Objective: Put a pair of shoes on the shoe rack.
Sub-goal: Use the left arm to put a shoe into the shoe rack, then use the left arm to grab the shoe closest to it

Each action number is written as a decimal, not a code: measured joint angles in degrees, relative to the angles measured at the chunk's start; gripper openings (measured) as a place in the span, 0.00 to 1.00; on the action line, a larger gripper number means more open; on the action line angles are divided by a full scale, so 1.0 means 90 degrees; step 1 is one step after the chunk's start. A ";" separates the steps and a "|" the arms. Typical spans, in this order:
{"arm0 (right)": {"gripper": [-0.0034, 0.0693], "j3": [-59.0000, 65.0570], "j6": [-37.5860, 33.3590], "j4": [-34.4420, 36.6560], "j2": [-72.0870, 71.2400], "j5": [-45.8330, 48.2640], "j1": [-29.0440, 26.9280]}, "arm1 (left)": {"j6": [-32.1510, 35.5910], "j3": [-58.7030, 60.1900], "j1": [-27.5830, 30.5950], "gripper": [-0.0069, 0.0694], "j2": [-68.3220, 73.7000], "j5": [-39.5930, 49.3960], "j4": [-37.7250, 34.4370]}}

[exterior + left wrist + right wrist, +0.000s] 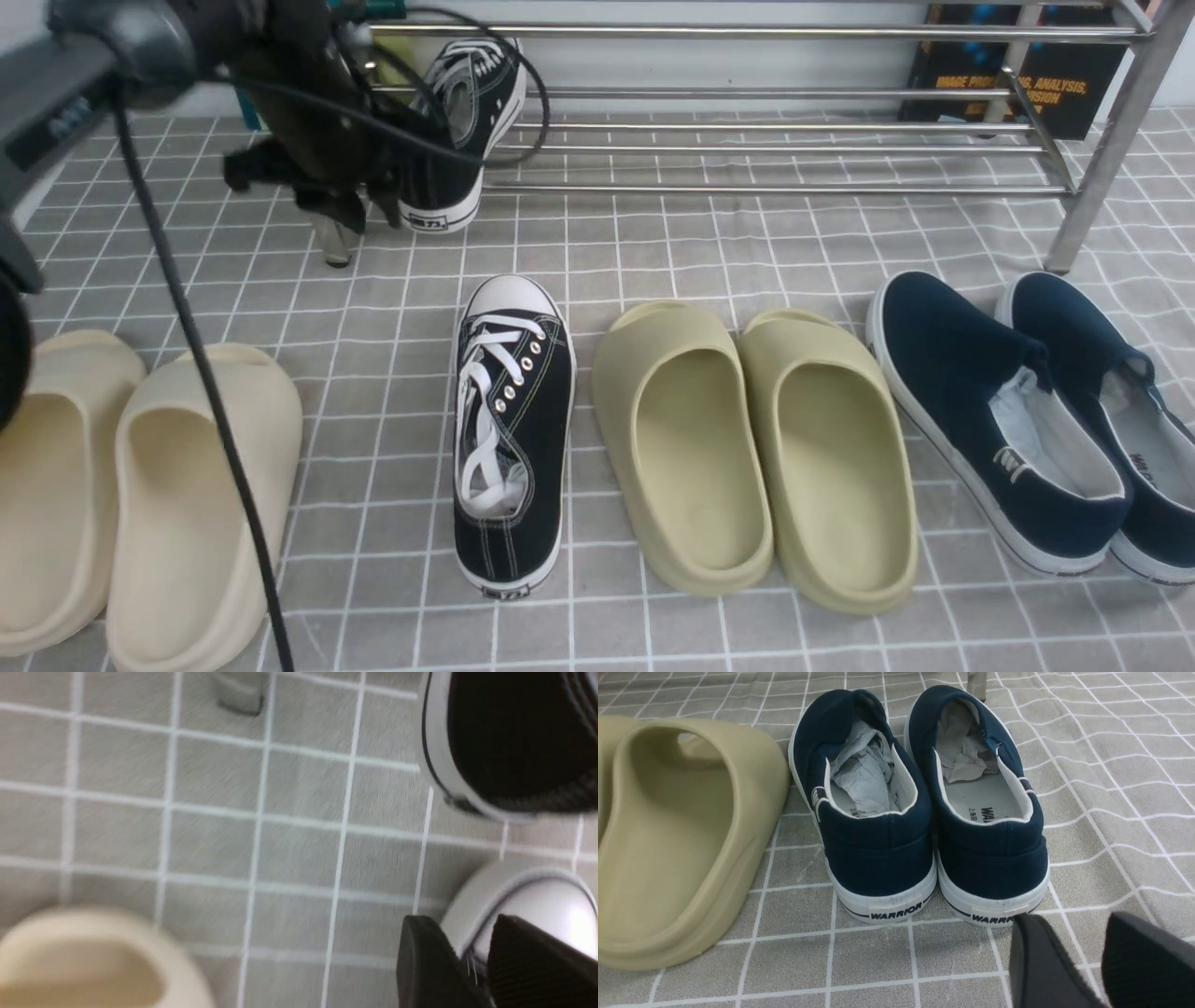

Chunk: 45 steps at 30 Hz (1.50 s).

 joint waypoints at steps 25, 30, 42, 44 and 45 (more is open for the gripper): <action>0.38 0.0000 0.0000 0.0000 0.0000 0.0000 0.0000 | -0.0505 0.5123 -0.1821 0.39 -0.2660 -0.1232 -0.0160; 0.38 0.0000 0.0000 0.0000 0.0000 0.0000 0.0000 | -0.0610 0.5154 -0.1821 0.40 -0.2218 -0.1723 -0.0168; 0.38 0.0000 0.0000 0.0000 0.0000 0.0000 0.0000 | -0.0632 0.5154 -0.1821 0.40 -0.1507 -0.2108 -0.0197; 0.38 0.0000 0.0000 0.0000 0.0000 0.0000 0.0000 | -0.0632 0.5134 -0.1821 0.40 -0.1450 -0.2108 -0.0183; 0.38 0.0000 0.0000 0.0000 0.0000 0.0000 0.0000 | -0.0632 0.5126 -0.1821 0.40 -0.1405 -0.2108 -0.0177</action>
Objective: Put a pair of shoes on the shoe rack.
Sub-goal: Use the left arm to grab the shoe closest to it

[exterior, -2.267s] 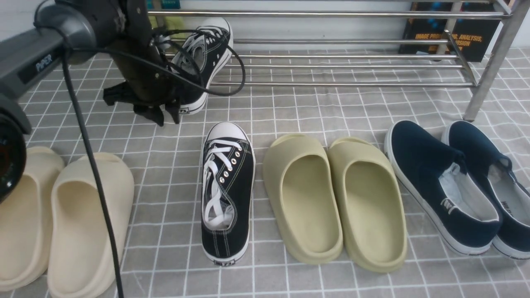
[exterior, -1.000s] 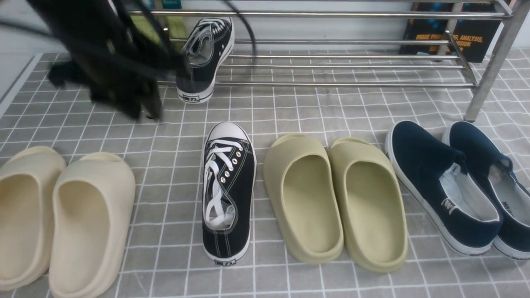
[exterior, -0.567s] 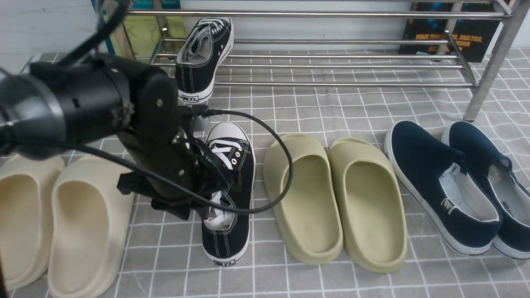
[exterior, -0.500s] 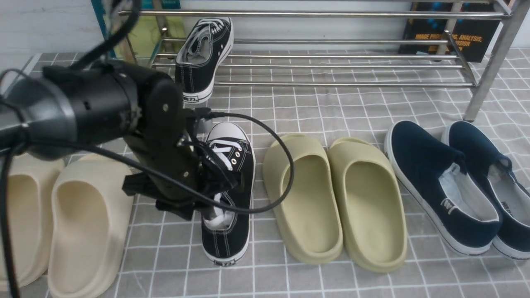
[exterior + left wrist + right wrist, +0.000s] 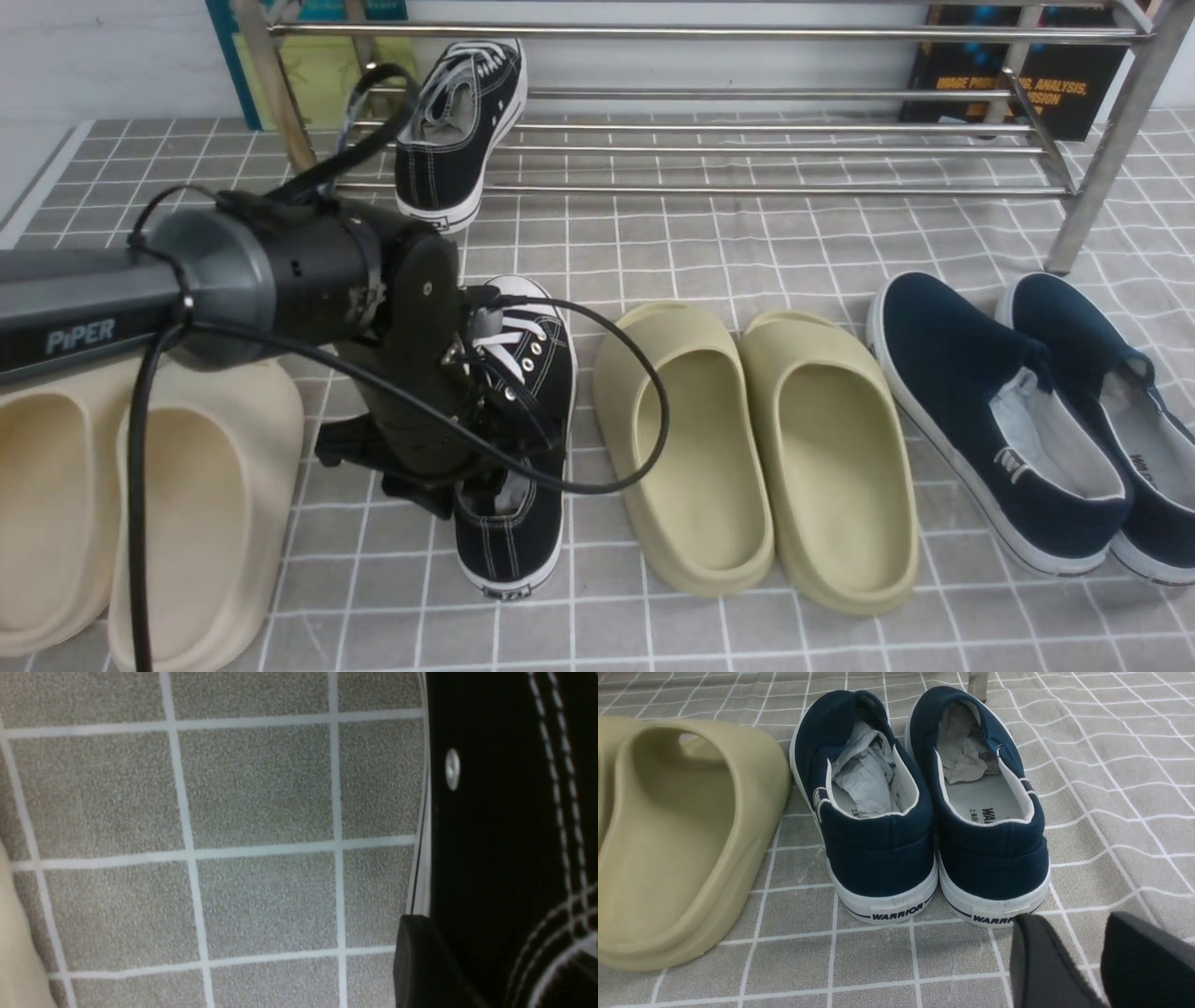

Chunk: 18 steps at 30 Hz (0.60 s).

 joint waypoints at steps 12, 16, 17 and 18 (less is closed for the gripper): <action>0.38 0.0000 0.0000 0.0000 0.0000 0.0000 0.0000 | 0.0183 -0.0374 0.0000 0.40 0.0109 0.0640 0.0089; 0.38 0.0000 0.0000 0.0000 0.0000 0.0000 0.0000 | 0.0230 -0.0683 0.0000 0.31 -0.0124 0.1173 0.0183; 0.38 0.0000 0.0000 0.0000 0.0000 0.0000 0.0000 | 0.0266 -0.0735 0.0000 0.25 -0.0236 0.1210 0.0225; 0.38 0.0000 0.0000 0.0000 0.0000 0.0000 0.0000 | 0.0298 -0.0756 0.0000 0.21 -0.0306 0.1227 0.0243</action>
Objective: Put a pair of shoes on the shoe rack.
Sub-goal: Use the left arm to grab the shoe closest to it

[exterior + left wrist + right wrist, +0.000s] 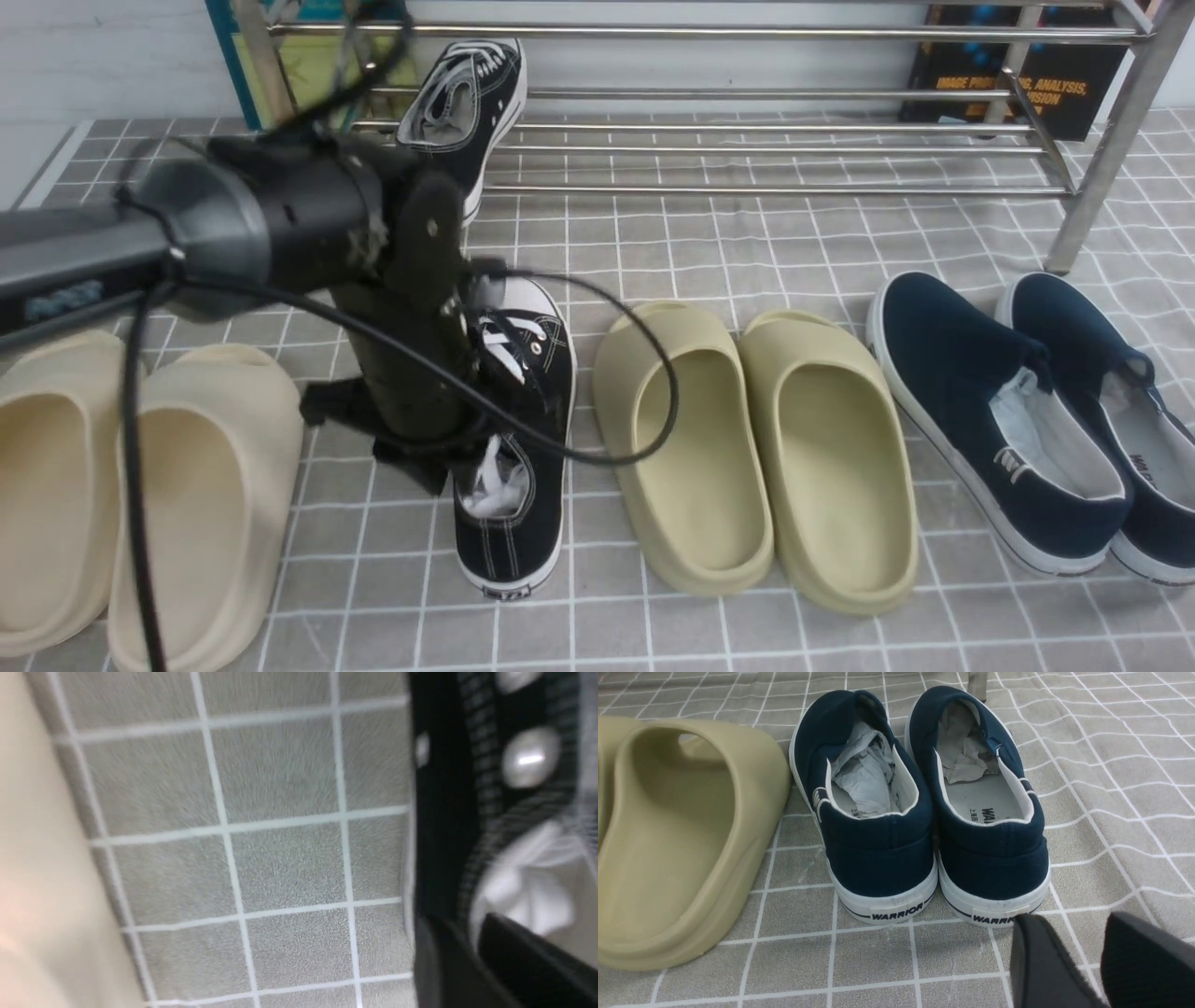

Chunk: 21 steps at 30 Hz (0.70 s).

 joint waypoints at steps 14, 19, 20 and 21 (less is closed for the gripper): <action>0.38 0.0000 0.0000 0.0000 0.0000 0.0000 0.0000 | -0.0058 -0.0057 -0.0007 0.07 0.0366 -0.0040 0.0046; 0.38 0.0000 0.0000 0.0000 0.0000 0.0000 0.0000 | -0.0062 -0.0057 -0.0007 0.12 0.0244 -0.0034 0.0046; 0.38 0.0000 0.0000 0.0000 0.0000 0.0000 0.0000 | -0.0062 -0.0057 -0.0007 0.15 0.0195 -0.0021 0.0046; 0.38 0.0000 0.0000 0.0000 0.0000 0.0000 0.0000 | -0.0070 -0.0057 -0.0007 0.23 0.0027 0.0030 0.0046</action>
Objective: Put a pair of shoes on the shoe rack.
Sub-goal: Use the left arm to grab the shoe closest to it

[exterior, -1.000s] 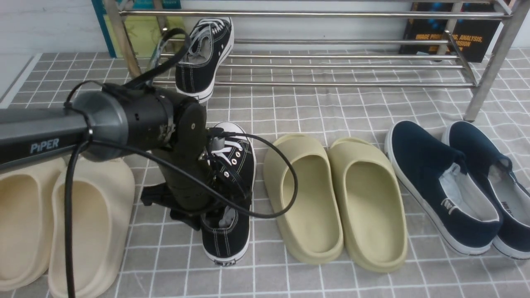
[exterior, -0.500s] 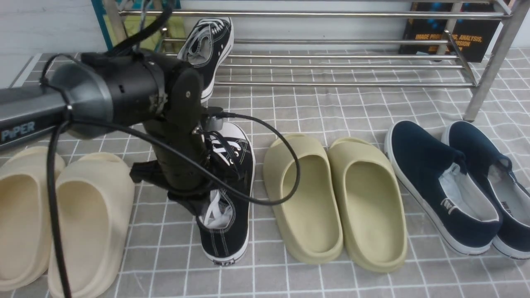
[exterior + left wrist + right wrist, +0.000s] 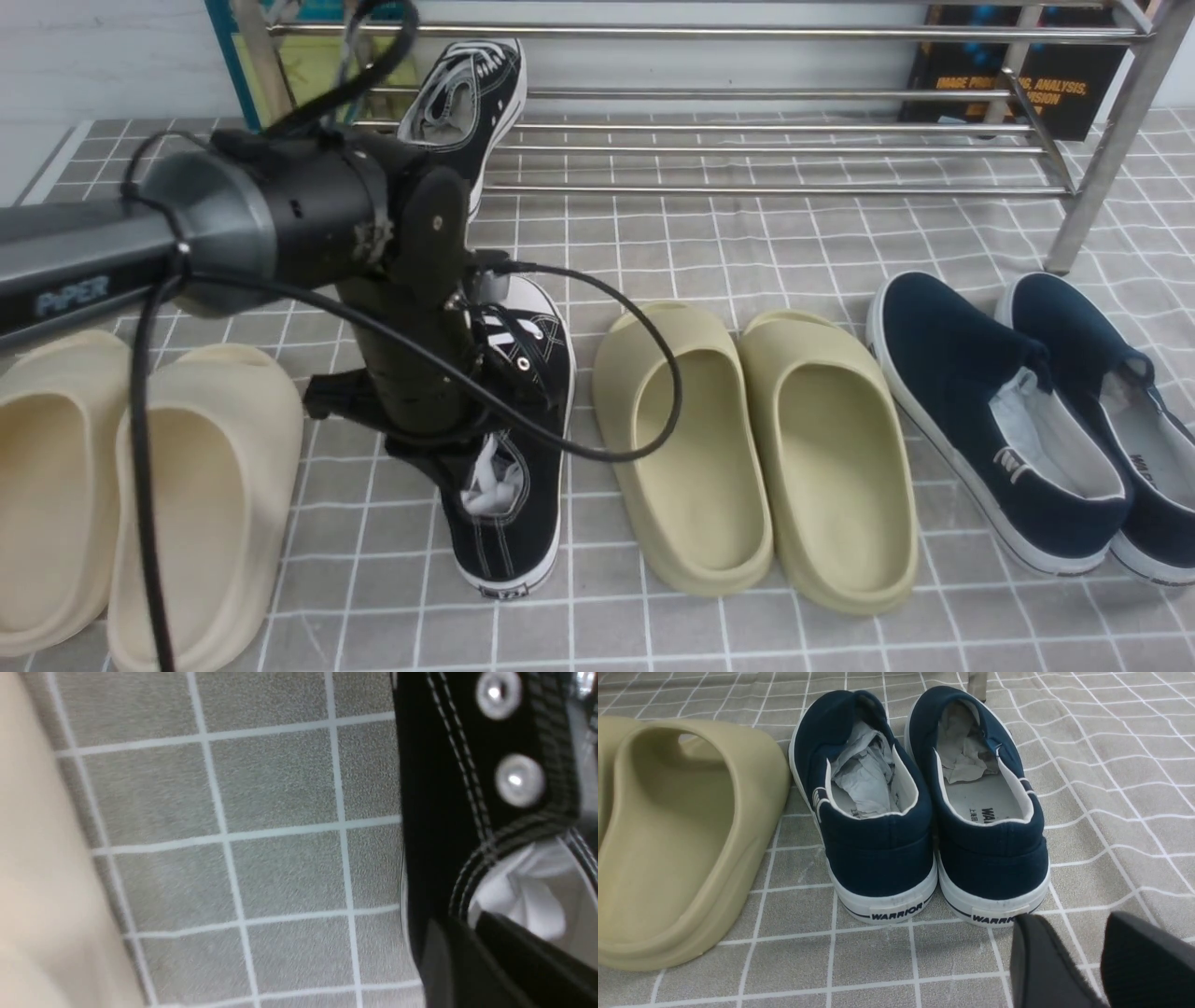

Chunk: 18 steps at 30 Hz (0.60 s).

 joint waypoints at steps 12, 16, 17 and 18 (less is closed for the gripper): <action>0.38 0.0000 0.0000 0.0000 0.0000 0.0000 0.0000 | -0.0317 0.0000 0.0000 0.64 -0.0218 -0.0054 0.0101; 0.38 0.0000 0.0000 0.0000 0.0000 0.0000 0.0000 | -0.0322 0.0000 0.0000 0.63 0.0424 -0.0044 0.0147; 0.38 0.0000 0.0000 0.0000 0.0000 0.0000 0.0000 | -0.0322 0.0000 0.0000 0.61 0.0536 -0.0037 0.0148; 0.38 0.0000 0.0000 0.0000 0.0000 0.0000 0.0000 | -0.0322 0.0000 0.0000 0.58 0.0651 -0.0045 0.0148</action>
